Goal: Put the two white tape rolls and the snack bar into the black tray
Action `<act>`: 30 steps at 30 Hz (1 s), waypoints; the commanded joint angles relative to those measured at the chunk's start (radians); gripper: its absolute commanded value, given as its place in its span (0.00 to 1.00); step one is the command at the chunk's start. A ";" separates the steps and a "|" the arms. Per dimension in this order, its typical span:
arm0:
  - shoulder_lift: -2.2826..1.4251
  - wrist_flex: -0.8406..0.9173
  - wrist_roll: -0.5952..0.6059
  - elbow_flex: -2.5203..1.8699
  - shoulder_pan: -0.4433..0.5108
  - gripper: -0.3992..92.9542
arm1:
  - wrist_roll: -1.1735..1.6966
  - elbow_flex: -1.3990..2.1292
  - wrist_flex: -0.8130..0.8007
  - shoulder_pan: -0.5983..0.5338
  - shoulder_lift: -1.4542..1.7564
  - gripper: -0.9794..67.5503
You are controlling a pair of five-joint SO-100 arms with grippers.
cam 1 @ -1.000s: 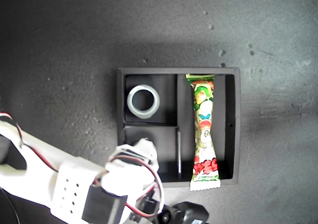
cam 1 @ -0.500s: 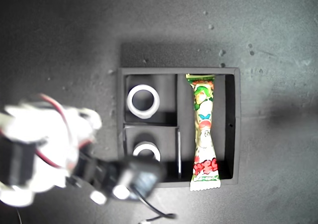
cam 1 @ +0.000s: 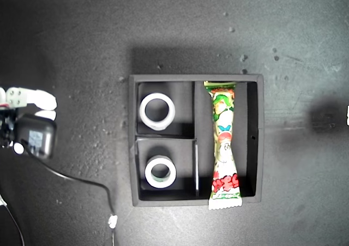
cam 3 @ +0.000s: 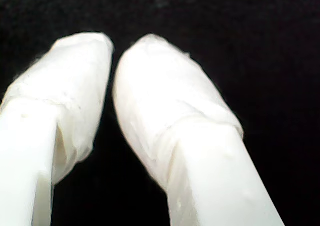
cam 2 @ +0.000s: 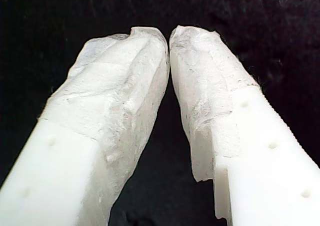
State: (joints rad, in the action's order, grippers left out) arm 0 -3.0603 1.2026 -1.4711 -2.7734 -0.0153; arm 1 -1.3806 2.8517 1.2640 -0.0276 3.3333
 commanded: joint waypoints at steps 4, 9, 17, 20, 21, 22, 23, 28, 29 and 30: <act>-0.146 0.006 0.008 -0.120 0.000 0.00 | 0.037 0.091 -0.040 0.035 0.009 0.01; -0.327 0.092 0.002 -0.213 0.005 0.00 | 0.049 0.167 -0.057 0.057 0.015 0.01; -0.328 0.091 -0.003 -0.293 0.008 0.00 | 0.061 0.272 -0.052 0.107 0.015 0.01; -0.328 0.080 -0.006 -0.341 0.006 0.00 | 0.061 0.272 -0.023 0.121 0.015 0.01; -0.328 0.074 -0.008 -0.364 0.002 0.00 | 0.057 0.272 0.002 0.135 0.015 0.01; -0.328 0.080 -0.018 -0.365 0.005 0.00 | 0.049 0.272 0.032 0.153 0.015 0.01; -0.328 0.078 -0.009 -0.365 0.011 0.00 | 0.054 0.273 0.028 0.149 0.015 0.01; -0.328 0.166 -0.129 -0.365 0.021 0.01 | 0.008 0.273 0.077 0.129 0.009 0.01; -0.328 0.192 -0.164 -0.365 0.026 0.01 | 0.008 0.273 0.078 0.129 0.006 0.02; -0.328 0.192 -0.170 -0.365 0.026 0.01 | 0.011 0.273 0.078 0.129 0.006 0.02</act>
State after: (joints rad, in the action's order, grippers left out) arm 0 -3.3379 1.3499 -1.5815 -3.0818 -0.0031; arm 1 -1.3637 3.1124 1.3330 0.1074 3.3425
